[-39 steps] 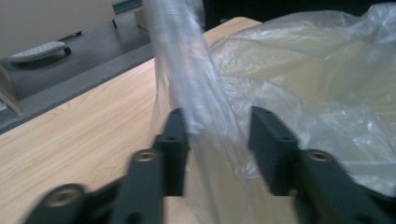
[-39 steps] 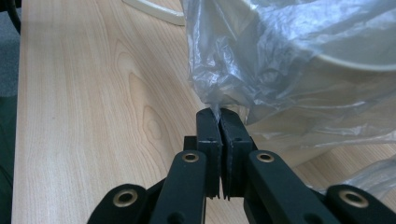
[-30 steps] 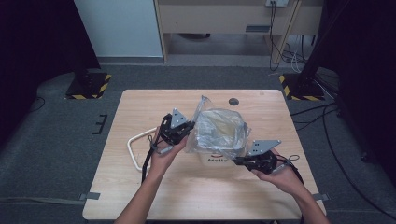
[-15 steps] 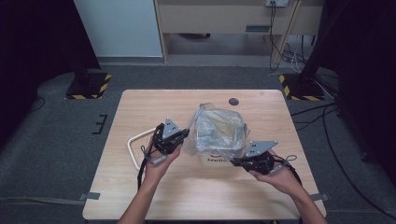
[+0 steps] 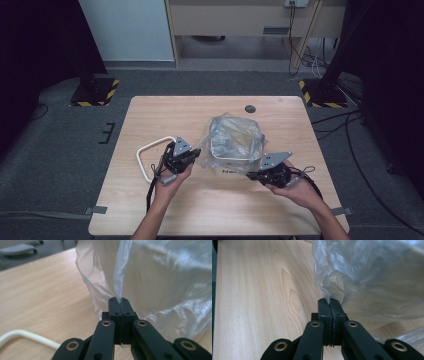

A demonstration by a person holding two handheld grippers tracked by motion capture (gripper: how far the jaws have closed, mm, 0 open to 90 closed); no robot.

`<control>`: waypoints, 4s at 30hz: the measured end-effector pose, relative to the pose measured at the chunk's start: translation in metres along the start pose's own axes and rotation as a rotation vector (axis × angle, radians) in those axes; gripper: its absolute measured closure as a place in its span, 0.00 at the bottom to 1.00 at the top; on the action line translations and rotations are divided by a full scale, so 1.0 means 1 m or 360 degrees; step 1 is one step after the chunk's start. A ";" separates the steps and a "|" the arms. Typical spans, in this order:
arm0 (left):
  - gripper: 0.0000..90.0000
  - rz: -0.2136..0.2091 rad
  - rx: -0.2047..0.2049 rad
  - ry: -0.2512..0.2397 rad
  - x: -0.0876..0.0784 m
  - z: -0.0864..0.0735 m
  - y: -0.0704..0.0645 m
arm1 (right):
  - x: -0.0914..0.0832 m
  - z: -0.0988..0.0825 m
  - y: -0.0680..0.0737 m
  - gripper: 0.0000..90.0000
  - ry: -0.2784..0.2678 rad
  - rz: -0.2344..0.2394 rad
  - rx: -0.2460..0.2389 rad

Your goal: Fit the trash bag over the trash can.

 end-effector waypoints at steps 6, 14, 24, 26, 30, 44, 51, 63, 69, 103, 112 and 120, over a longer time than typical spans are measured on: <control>1.00 0.0005 0.0057 0.0113 0.015 -0.012 -0.007 | 0.001 -0.011 -0.002 0.99 0.0032 0.0004 0.0036; 1.00 -0.0022 0.0094 0.0175 0.022 -0.020 -0.017 | 0.003 -0.023 -0.006 0.99 0.0055 0.0005 0.0079; 1.00 -0.0040 0.0111 0.0247 0.028 -0.030 -0.021 | 0.004 -0.036 -0.010 0.99 0.0104 -0.0015 0.0124; 1.00 -0.0049 0.0117 0.0261 0.028 -0.032 -0.022 | 0.003 -0.038 -0.011 0.99 0.0100 -0.0014 0.0133; 1.00 -0.0061 0.0127 0.0271 0.029 -0.035 -0.023 | 0.004 -0.039 -0.010 0.97 0.0101 -0.0014 0.0137; 0.87 0.0002 0.0096 0.0176 0.021 -0.031 -0.015 | -0.036 -0.037 -0.009 0.52 -0.0030 -0.0274 0.0222; 0.55 0.0070 0.0101 0.0027 0.010 -0.023 -0.006 | -0.049 -0.050 -0.037 0.49 -0.0056 -0.0492 0.0376; 0.41 0.0091 0.0131 -0.0053 -0.005 0.007 0.002 | -0.033 -0.029 -0.086 0.44 -0.0106 -0.0516 0.0391; 0.40 0.0058 0.0153 -0.0080 -0.010 0.014 -0.005 | -0.019 -0.024 -0.098 0.56 -0.0053 -0.0464 0.0314; 0.37 0.0029 0.0073 -0.0253 0.005 0.071 -0.005 | 0.005 -0.016 -0.099 1.00 0.0089 -0.0448 0.0188; 0.38 0.0045 0.0100 -0.0316 0.007 0.081 -0.012 | 0.005 -0.016 -0.098 1.00 0.0092 -0.0444 0.0193; 0.81 0.0149 0.0139 -0.0337 0.007 0.084 -0.016 | 0.006 -0.016 -0.097 1.00 0.0097 -0.0432 0.0190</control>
Point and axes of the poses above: each handheld gripper's, and its own axes: x roughly forward along the jaws, z roughly out of its top, y roughly to its left, the point moved 1 cm from there along x, roughly forward along the jaws, and after that the axes turned 13 degrees about -x, right-handed, at the moved point
